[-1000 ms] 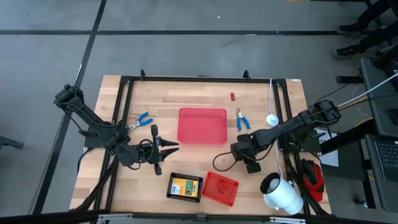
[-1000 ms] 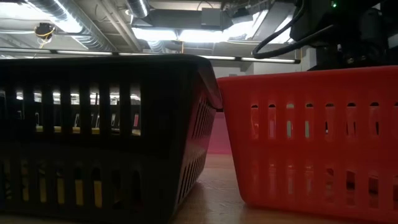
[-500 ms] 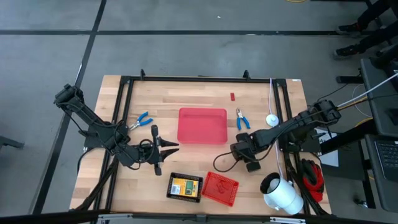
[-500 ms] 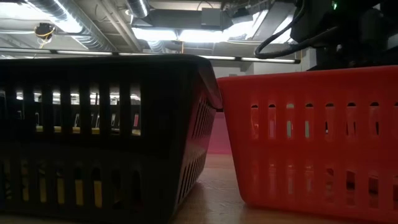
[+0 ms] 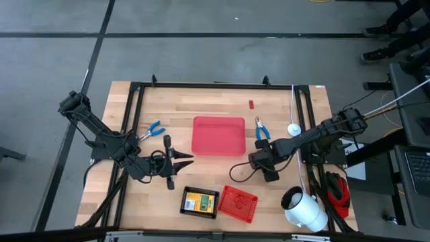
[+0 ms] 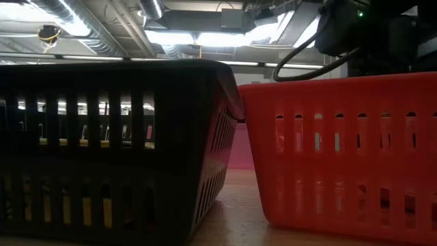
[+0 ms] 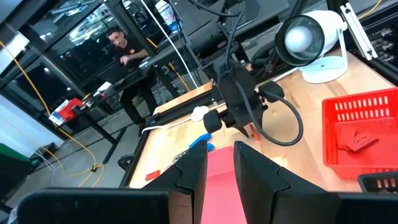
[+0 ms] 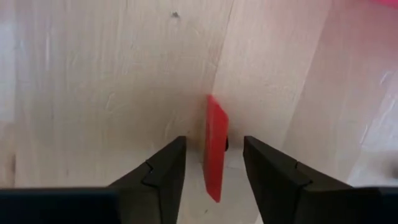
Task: Pick & Place School Supplies
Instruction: Put the red eraser into the red bin
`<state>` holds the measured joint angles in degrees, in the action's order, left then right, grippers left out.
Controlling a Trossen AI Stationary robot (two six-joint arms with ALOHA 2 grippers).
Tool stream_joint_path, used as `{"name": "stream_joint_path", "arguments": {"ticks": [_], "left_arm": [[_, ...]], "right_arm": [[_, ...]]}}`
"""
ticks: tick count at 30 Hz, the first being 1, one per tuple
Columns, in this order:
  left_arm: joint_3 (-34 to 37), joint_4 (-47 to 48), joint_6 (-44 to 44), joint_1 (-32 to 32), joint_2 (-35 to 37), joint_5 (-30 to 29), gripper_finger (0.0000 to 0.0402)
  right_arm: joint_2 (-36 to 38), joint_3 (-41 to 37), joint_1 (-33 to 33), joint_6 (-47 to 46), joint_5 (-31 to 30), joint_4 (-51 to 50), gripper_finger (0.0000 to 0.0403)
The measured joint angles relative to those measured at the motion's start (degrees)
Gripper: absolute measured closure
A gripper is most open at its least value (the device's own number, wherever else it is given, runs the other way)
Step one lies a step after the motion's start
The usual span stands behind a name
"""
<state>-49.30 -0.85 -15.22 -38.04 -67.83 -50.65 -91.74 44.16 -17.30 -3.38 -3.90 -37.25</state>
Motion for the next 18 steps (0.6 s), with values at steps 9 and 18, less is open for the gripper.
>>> {"name": "stream_joint_path", "arguments": {"ticks": [9,18], "left_arm": [[0.00,0.03,0.00,0.02,0.00,-0.02,0.0325],[0.00,0.01,0.03,0.01,0.00,-0.10,0.0325]], "right_arm": [[0.04,-0.02,-0.11,-0.49,-0.45,0.80,0.0339],[0.13,0.00,-2.19,-5.83,-1.12,1.26,0.0385]]}}
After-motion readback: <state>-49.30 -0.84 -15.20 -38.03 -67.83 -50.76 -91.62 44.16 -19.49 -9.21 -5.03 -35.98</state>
